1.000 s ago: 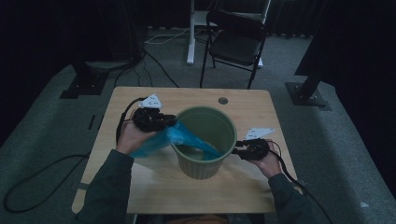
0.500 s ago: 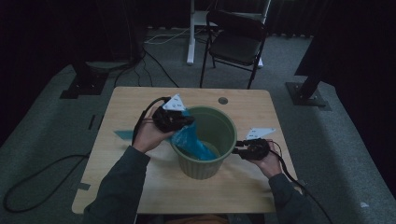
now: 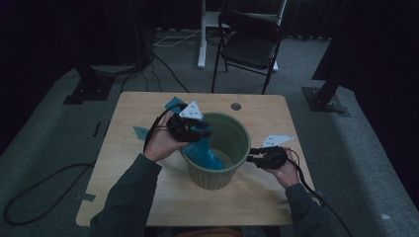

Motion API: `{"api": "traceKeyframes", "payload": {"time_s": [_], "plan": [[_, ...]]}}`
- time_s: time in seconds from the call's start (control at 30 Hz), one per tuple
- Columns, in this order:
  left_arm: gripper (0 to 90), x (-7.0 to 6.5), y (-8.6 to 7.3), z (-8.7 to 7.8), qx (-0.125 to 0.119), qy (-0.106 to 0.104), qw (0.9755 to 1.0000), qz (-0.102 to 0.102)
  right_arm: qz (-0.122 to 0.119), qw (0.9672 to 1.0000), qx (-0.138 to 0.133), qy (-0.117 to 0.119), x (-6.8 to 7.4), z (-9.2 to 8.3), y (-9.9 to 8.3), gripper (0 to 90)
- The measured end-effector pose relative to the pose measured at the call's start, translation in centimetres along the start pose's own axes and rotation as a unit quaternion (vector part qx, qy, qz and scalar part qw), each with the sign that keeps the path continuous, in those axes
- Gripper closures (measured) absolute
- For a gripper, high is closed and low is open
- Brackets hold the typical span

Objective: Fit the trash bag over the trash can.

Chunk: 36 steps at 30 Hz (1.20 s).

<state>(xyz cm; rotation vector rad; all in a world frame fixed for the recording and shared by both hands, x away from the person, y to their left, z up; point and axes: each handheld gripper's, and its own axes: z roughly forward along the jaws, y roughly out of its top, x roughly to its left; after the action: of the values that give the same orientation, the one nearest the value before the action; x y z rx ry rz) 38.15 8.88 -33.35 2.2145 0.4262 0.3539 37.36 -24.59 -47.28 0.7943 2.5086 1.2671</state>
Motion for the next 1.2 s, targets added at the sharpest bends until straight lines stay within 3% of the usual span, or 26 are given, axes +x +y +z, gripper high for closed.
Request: {"api": "traceKeyframes", "payload": {"time_s": [0.27, 0.43, 0.57, 0.7, 0.87, 0.93, 1.2], "plan": [[62.8, 1.8, -1.1, -3.9, -0.045, 0.034, 0.9976, -0.041, 0.001, 1.0000, 0.002, -0.002, 0.0, 0.0, 0.0, 60.3], [60.4, 2.7, -2.9, -5.8, -0.044, 0.060, 0.9956, -0.057, 0.002, 1.0000, 0.001, -0.003, 0.0, -0.1, 0.0, 60.1], [58.9, 3.5, -4.6, -5.9, -0.052, 0.040, 0.9937, -0.091, 0.002, 1.0000, 0.002, -0.004, 0.0, -0.1, 0.0, 59.8], [55.6, 3.8, -5.3, -4.9, -0.055, 0.014, 0.9926, -0.107, -0.001, 1.0000, 0.006, -0.006, 0.0, -0.2, 0.2, 58.5], [56.3, 3.4, -5.2, -3.3, -0.032, 0.000, 0.9938, -0.106, -0.001, 0.9999, 0.004, -0.010, -0.3, -1.0, 0.5, 56.2], [63.3, 3.1, -5.0, -2.9, -0.021, 0.012, 0.9947, -0.100, -0.001, 0.9999, 0.003, -0.014, -0.5, -1.6, 0.6, 56.2], [88.4, 1.6, -3.1, -1.6, -0.001, 0.021, 0.9983, -0.054, -0.005, 0.9991, -0.017, -0.038, -1.2, -5.2, 2.6, 59.5]]}}
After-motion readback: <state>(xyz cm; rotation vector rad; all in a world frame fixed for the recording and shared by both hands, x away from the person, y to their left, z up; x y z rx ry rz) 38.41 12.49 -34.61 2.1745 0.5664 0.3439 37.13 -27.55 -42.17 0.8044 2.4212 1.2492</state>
